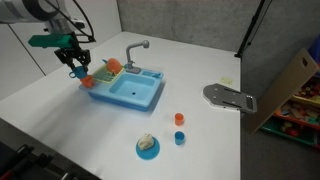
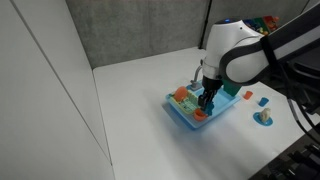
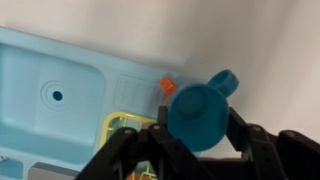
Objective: Remove blue cup from the sink and put it in the orange cup in front of the the dish drying rack
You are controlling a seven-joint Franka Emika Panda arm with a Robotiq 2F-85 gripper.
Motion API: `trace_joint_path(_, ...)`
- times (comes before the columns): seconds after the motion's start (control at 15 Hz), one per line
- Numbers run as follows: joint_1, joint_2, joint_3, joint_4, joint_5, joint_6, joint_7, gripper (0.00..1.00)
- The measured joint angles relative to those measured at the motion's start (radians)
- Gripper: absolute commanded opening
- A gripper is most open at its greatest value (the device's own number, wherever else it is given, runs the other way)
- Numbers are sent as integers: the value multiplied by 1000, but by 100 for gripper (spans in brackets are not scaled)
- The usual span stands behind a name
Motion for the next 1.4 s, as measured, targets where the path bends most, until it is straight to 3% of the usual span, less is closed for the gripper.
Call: trace_joint_path(1.4,15,69,-11,53,-39,7,0,32)
